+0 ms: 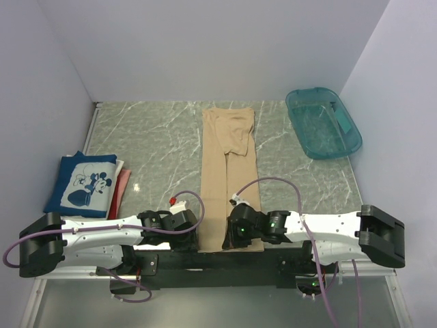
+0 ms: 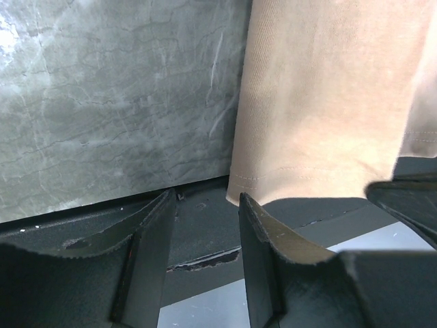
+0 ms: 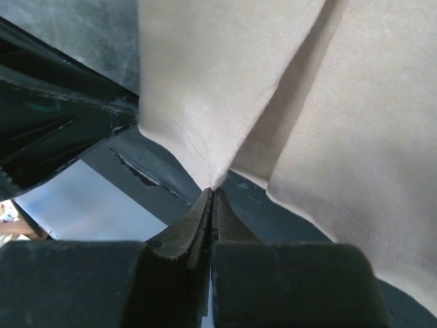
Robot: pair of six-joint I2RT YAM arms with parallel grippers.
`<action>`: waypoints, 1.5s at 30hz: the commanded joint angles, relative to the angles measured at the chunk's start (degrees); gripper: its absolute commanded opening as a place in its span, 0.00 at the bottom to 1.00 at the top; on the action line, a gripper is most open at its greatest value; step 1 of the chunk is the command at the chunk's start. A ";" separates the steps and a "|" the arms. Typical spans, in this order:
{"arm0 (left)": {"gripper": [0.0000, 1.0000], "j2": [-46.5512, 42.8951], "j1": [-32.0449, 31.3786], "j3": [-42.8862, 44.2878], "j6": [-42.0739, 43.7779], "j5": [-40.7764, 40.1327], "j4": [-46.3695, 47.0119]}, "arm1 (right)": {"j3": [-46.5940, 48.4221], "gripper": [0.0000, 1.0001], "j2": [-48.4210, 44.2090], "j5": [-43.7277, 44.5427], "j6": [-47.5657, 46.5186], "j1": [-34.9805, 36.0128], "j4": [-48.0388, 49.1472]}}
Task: Fold and stack the t-shirts
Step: Fold the tshirt
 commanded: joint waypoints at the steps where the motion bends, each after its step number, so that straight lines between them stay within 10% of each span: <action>1: 0.48 -0.50 -0.22 -0.20 -0.99 -0.80 1.24 | 2.21 0.00 -2.72 3.01 -0.06 0.80 -3.01; 29: 0.52 -3.05 -0.22 -1.25 -0.81 -0.36 6.16 | -1.92 0.00 -3.69 5.30 2.40 3.35 -3.63; 45: 0.38 5.65 -0.14 -2.39 -2.04 0.96 12.14 | -3.77 0.00 -2.46 5.91 2.67 3.35 -2.23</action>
